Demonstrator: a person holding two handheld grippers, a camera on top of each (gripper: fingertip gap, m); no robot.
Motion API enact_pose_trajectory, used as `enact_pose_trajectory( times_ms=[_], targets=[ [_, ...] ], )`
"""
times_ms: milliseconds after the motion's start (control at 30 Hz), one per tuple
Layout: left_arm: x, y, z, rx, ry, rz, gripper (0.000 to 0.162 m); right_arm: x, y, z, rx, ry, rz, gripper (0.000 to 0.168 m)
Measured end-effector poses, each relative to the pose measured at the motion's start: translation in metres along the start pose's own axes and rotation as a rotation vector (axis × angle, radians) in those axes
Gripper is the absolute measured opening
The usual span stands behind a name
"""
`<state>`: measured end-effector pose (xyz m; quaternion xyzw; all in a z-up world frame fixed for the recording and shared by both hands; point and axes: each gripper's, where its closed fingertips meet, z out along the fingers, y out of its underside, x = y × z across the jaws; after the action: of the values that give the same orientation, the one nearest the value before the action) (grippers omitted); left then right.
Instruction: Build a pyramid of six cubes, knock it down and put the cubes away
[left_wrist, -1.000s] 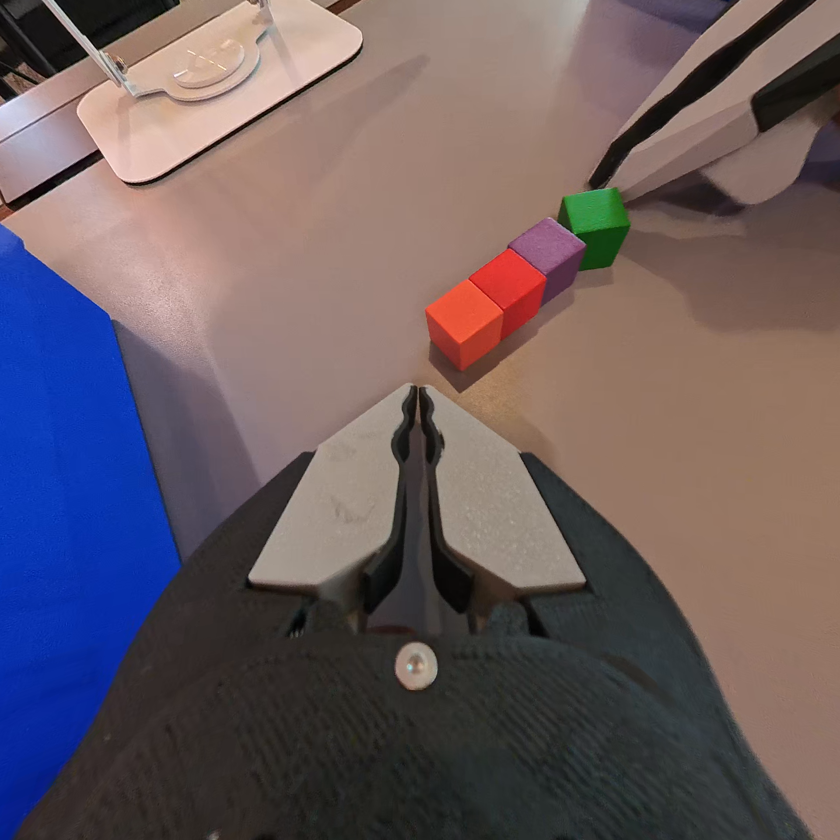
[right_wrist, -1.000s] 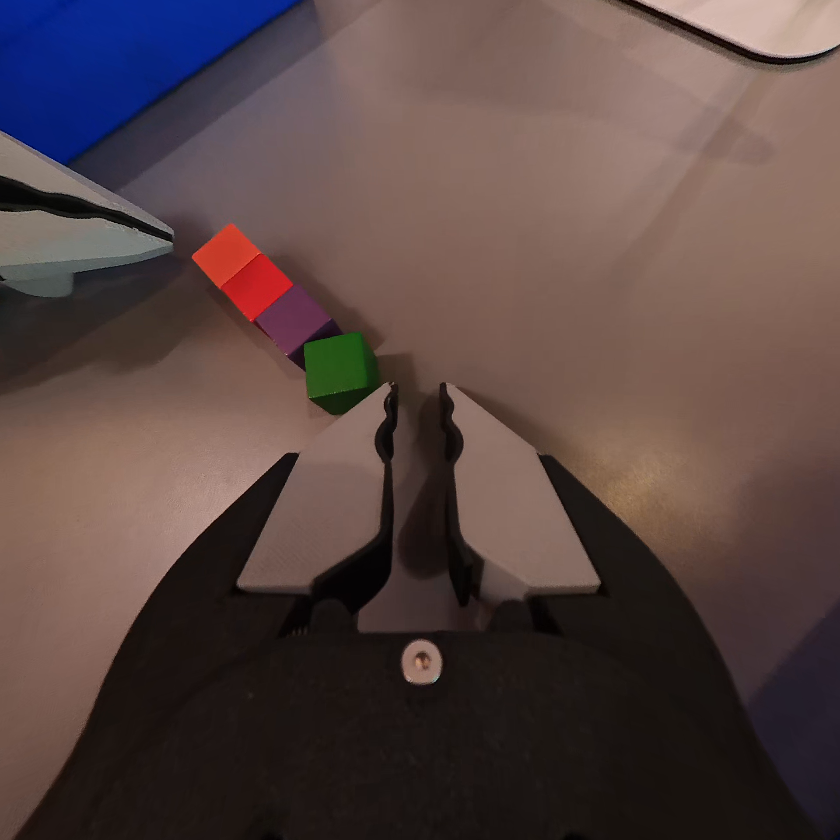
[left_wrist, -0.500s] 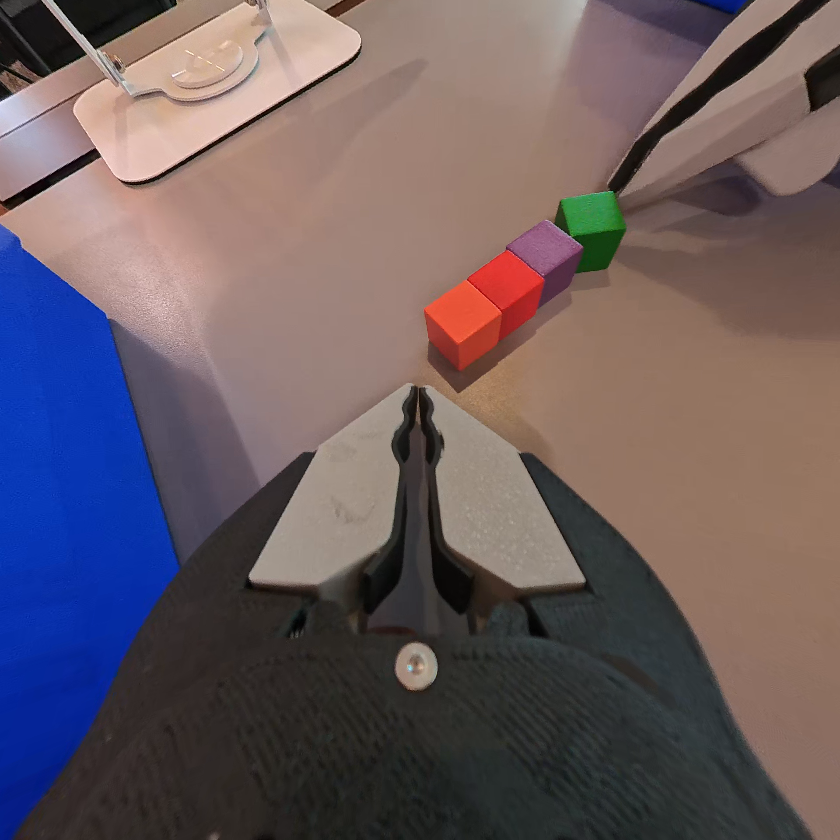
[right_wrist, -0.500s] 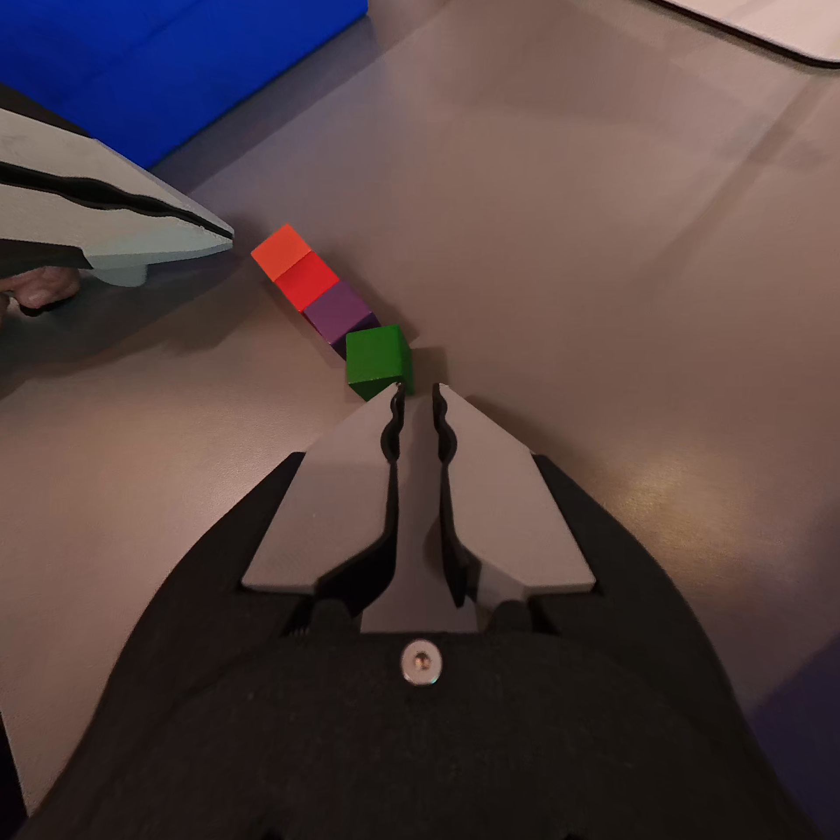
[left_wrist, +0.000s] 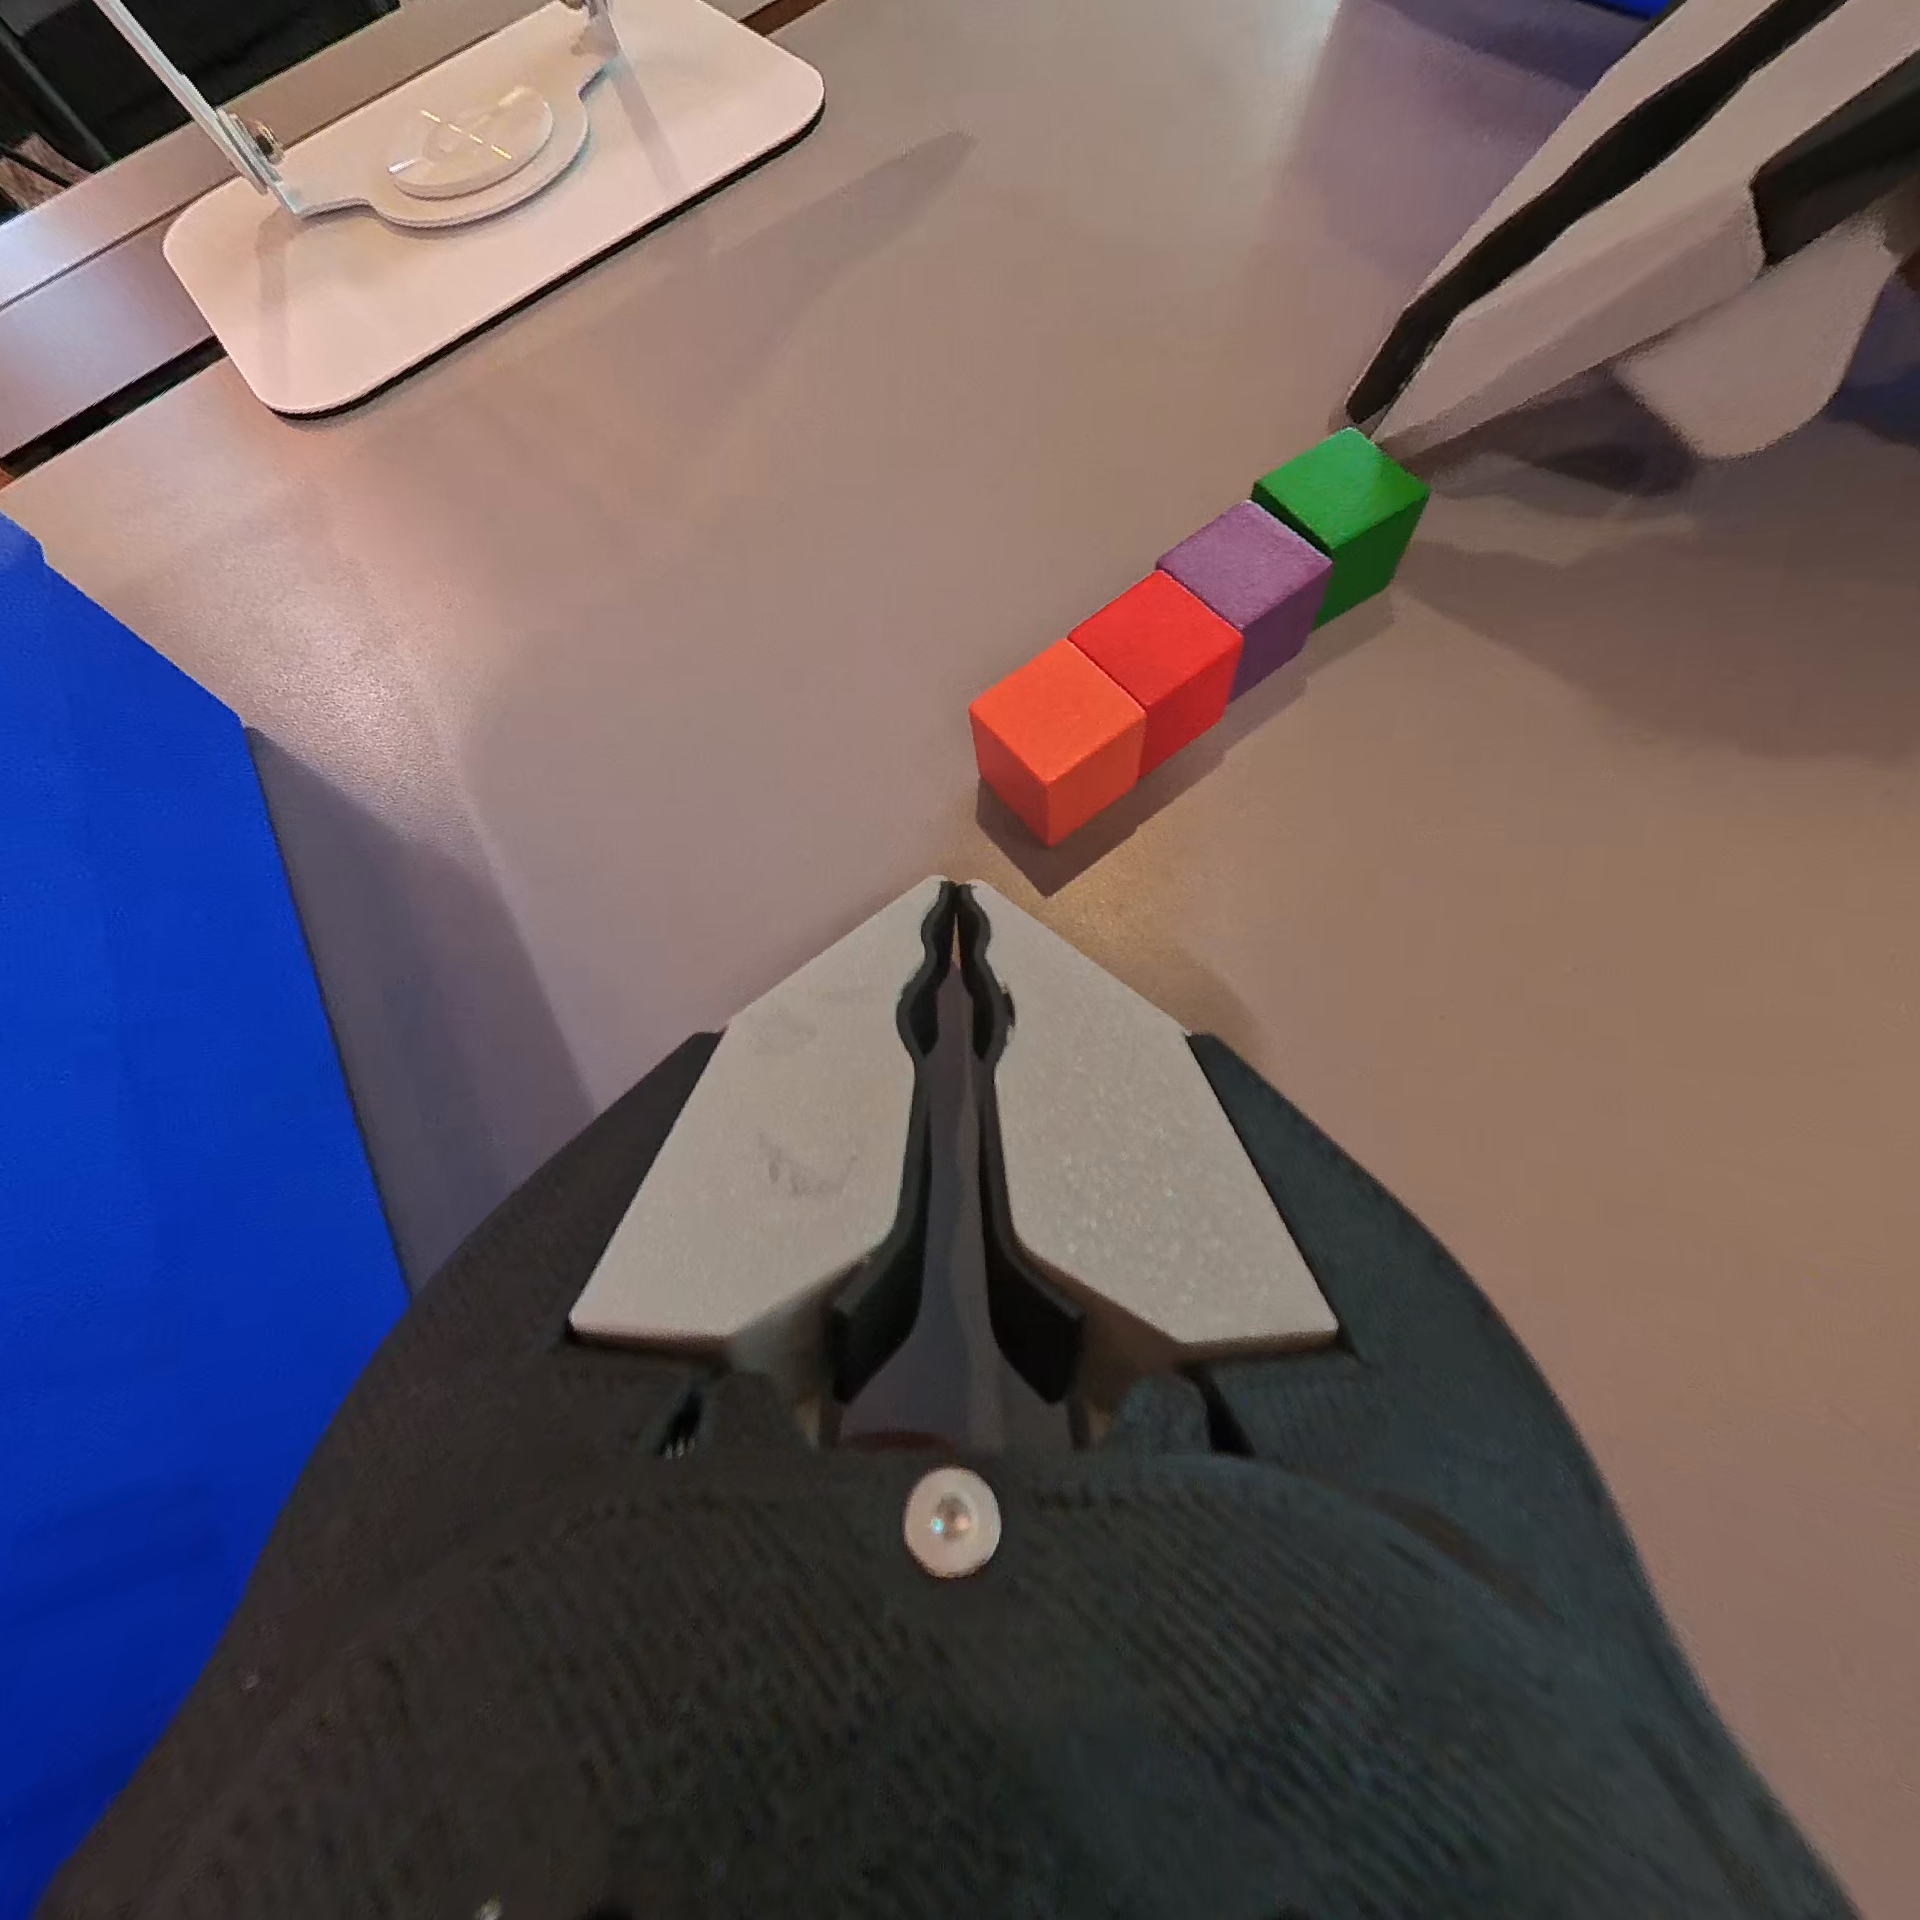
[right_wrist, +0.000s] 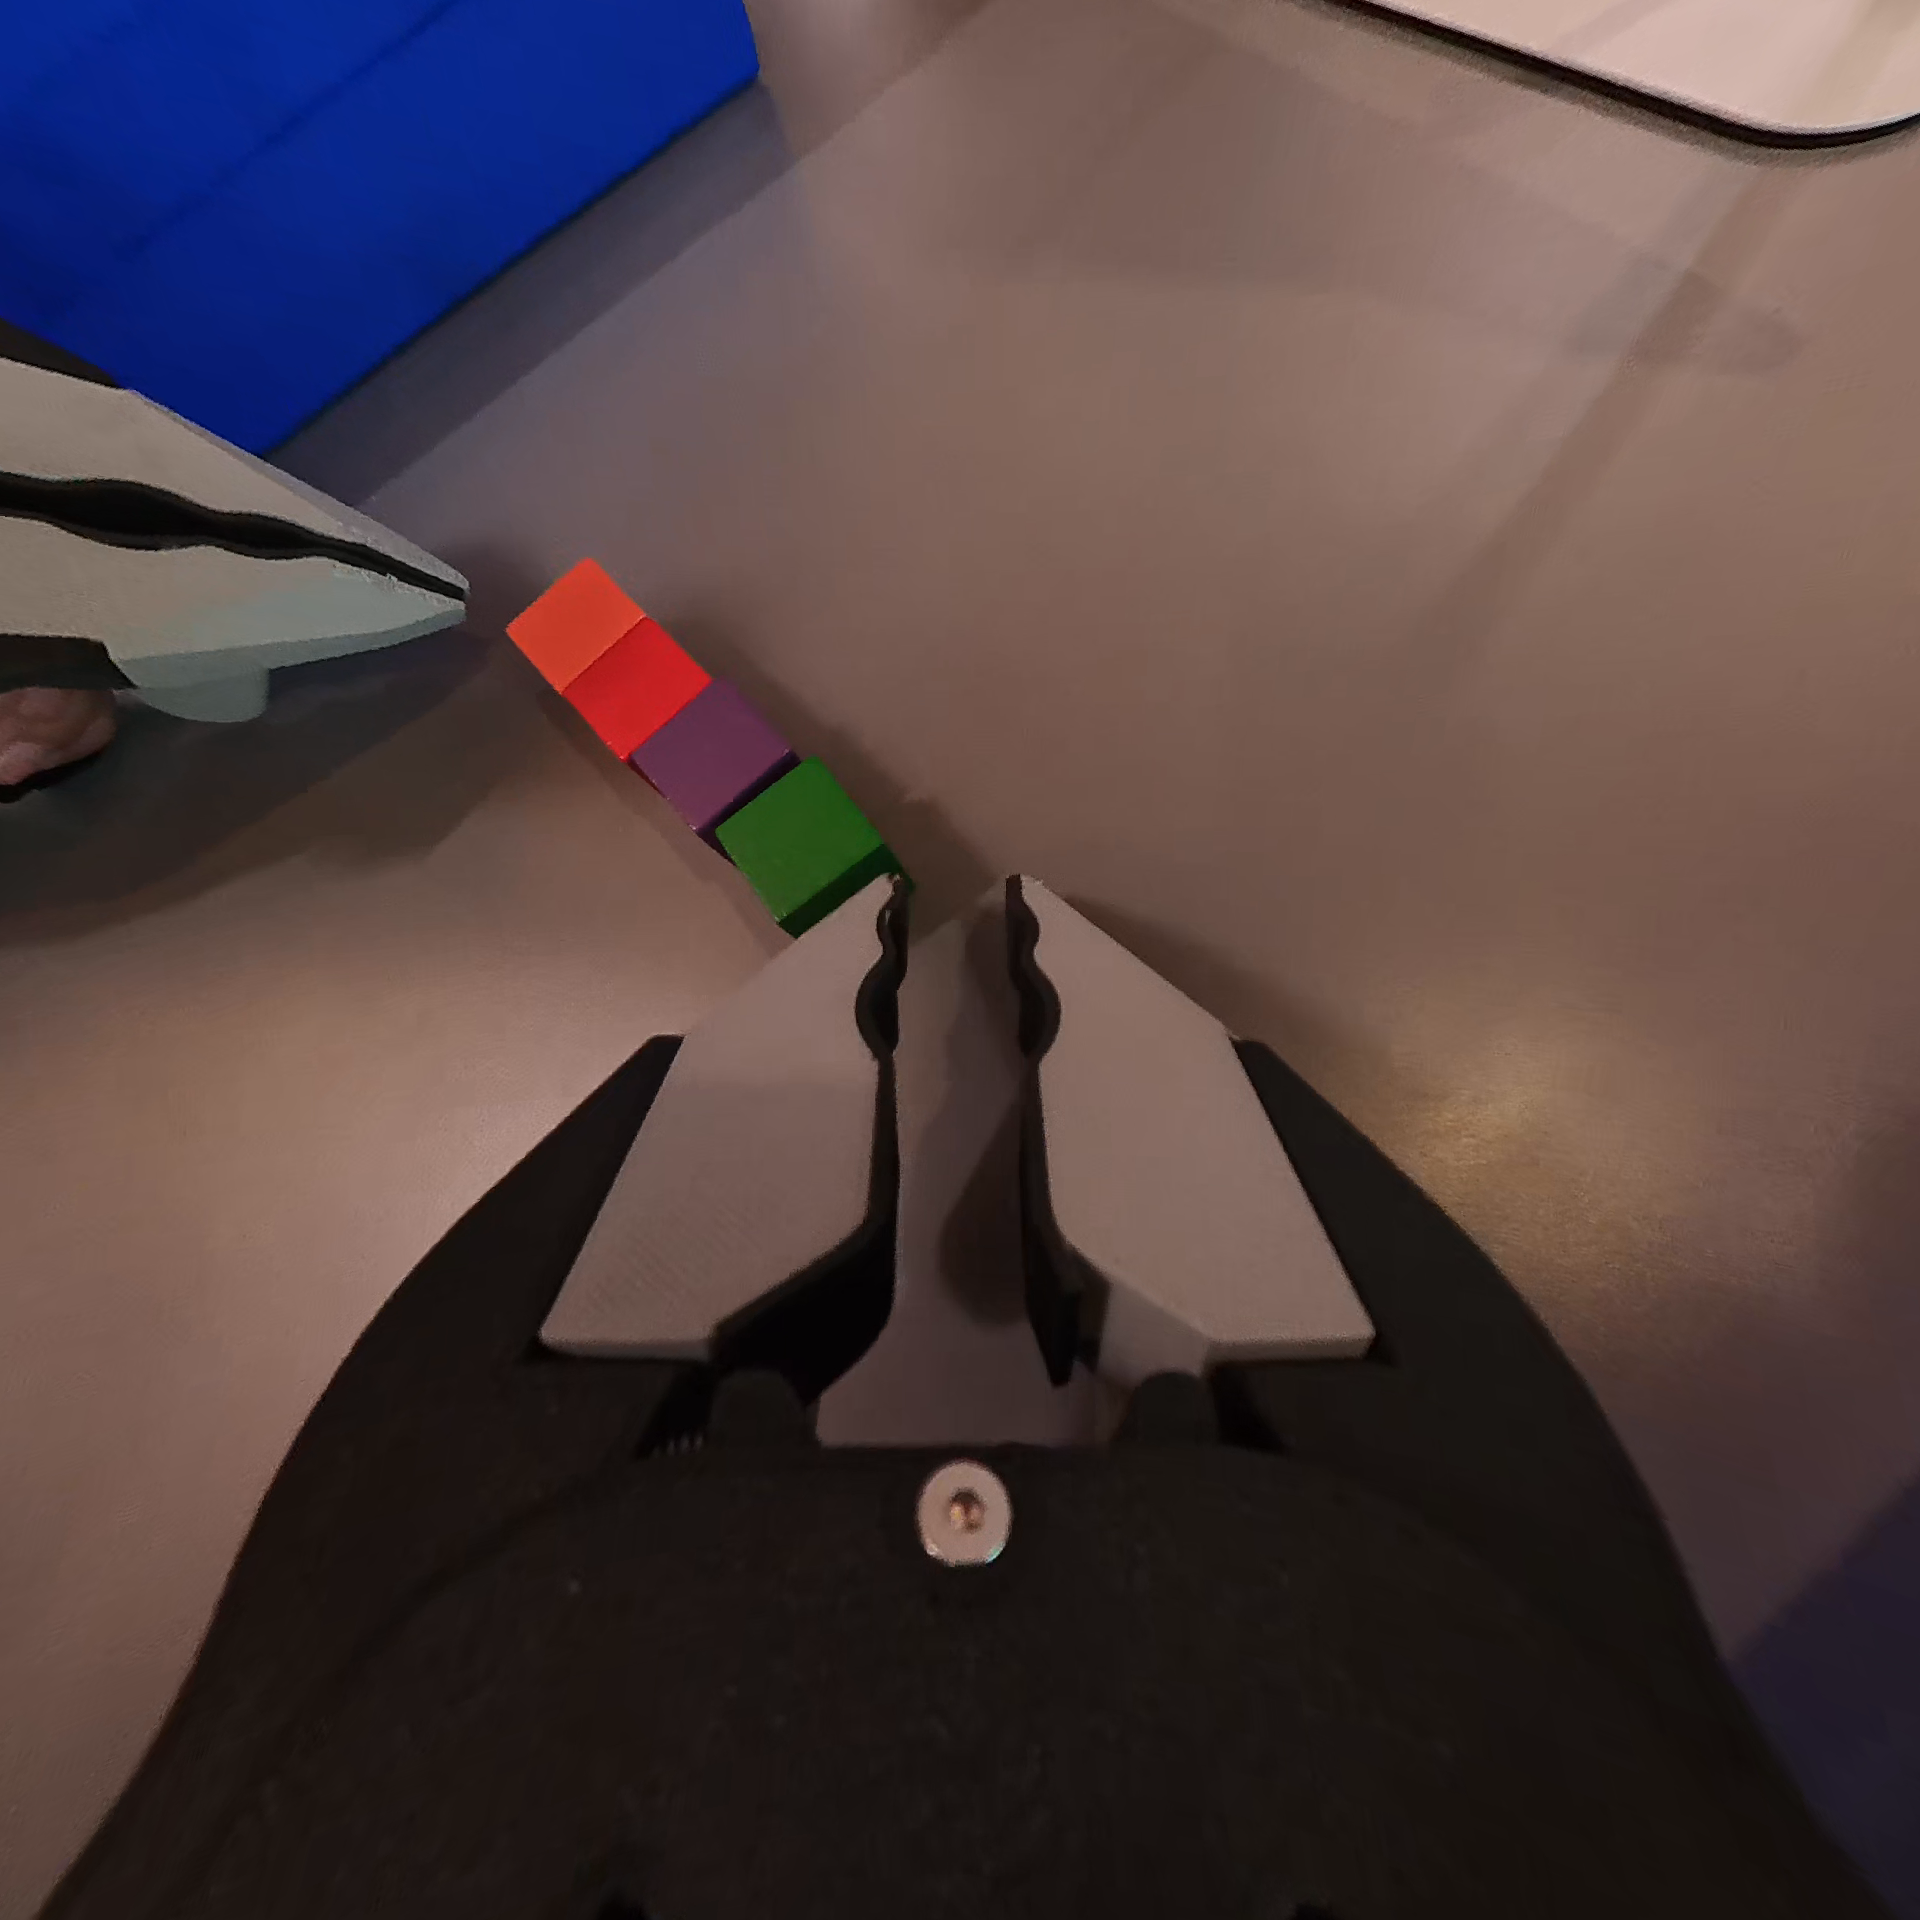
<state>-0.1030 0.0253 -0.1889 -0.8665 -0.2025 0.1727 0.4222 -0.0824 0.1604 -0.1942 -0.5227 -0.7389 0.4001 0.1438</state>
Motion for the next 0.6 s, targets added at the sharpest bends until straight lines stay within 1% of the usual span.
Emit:
enact_pose_trajectory(
  times_ms=[133, 300, 400, 600],
  targets=[
    [0.0, 0.001, 0.001, -0.006, -0.003, 0.0, 0.0, 0.006, -0.001, 0.005, 0.0, 0.044, 0.009, 0.017],
    [-0.001, 0.001, 0.001, -0.008, -0.007, 0.001, 0.0, -0.001, 0.001, 0.014, -0.025, 0.044, -0.038, 0.016],
    [-0.002, 0.001, 0.001, -0.007, -0.009, -0.003, 0.0, 0.0, -0.001, 0.012, -0.017, 0.057, -0.045, 0.017],
    [-0.002, 0.001, 0.001, -0.009, -0.008, -0.003, 0.0, 0.002, -0.006, 0.002, 0.021, 0.031, -0.004, 0.018]
  ],
)
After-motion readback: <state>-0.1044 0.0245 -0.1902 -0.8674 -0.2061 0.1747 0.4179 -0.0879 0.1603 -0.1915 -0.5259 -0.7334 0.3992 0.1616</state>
